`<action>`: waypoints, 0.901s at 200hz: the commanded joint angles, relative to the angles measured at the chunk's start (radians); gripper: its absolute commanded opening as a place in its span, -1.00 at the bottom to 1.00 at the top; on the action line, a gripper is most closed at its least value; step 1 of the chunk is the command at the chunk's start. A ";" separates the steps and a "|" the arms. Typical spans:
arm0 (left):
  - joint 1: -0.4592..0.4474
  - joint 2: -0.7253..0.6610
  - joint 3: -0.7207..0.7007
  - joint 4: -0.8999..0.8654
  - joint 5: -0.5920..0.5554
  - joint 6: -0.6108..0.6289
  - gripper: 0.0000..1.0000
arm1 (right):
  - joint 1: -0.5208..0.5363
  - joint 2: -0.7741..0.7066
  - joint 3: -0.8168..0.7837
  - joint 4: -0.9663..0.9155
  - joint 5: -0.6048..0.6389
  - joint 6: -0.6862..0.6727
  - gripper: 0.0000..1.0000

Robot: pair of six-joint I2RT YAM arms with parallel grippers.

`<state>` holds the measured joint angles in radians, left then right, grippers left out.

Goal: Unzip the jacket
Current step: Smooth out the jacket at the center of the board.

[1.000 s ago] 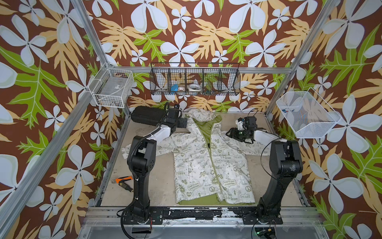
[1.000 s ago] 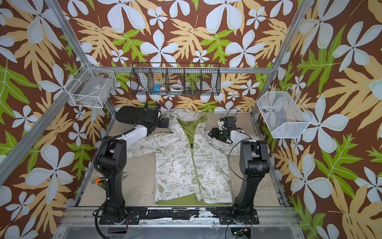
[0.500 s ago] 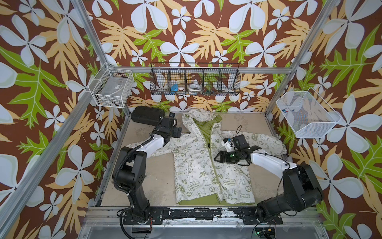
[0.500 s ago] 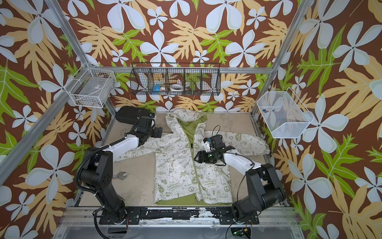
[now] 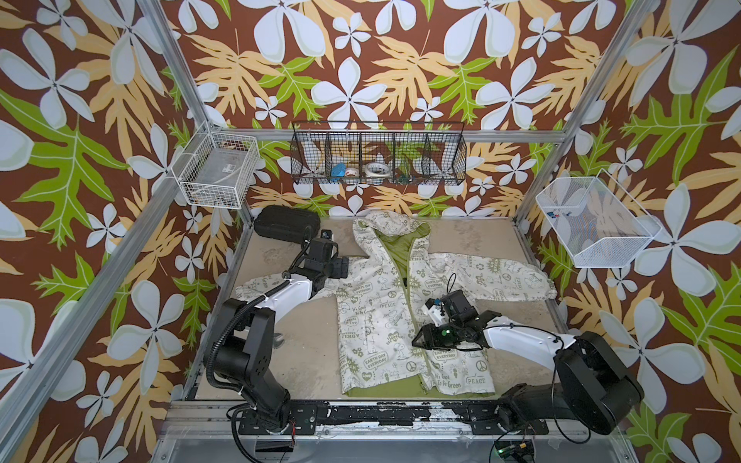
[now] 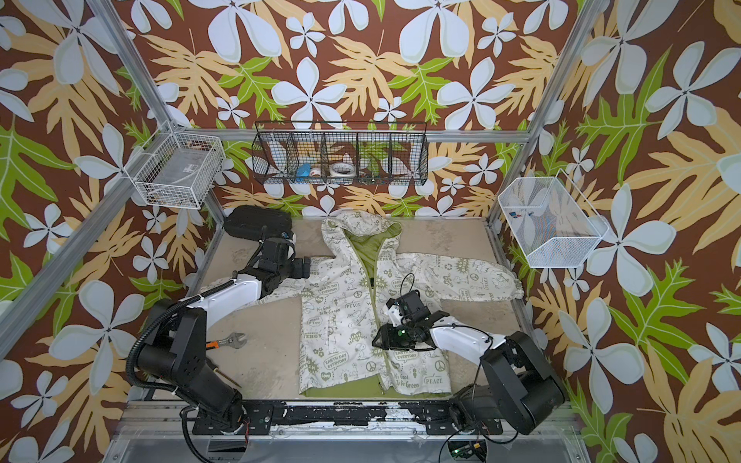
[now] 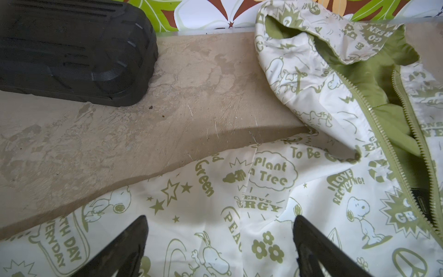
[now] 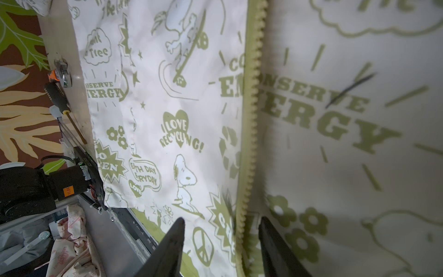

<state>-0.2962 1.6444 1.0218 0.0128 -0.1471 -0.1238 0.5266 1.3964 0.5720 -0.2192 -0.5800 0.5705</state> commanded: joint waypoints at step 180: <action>0.024 -0.025 -0.027 0.101 -0.066 0.023 0.85 | 0.238 -0.370 0.020 -0.351 0.391 0.188 0.17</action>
<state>-0.2749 1.6772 1.0245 0.0387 -0.1551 -0.1291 0.7986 1.0462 0.4870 -0.4042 -0.3969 0.8310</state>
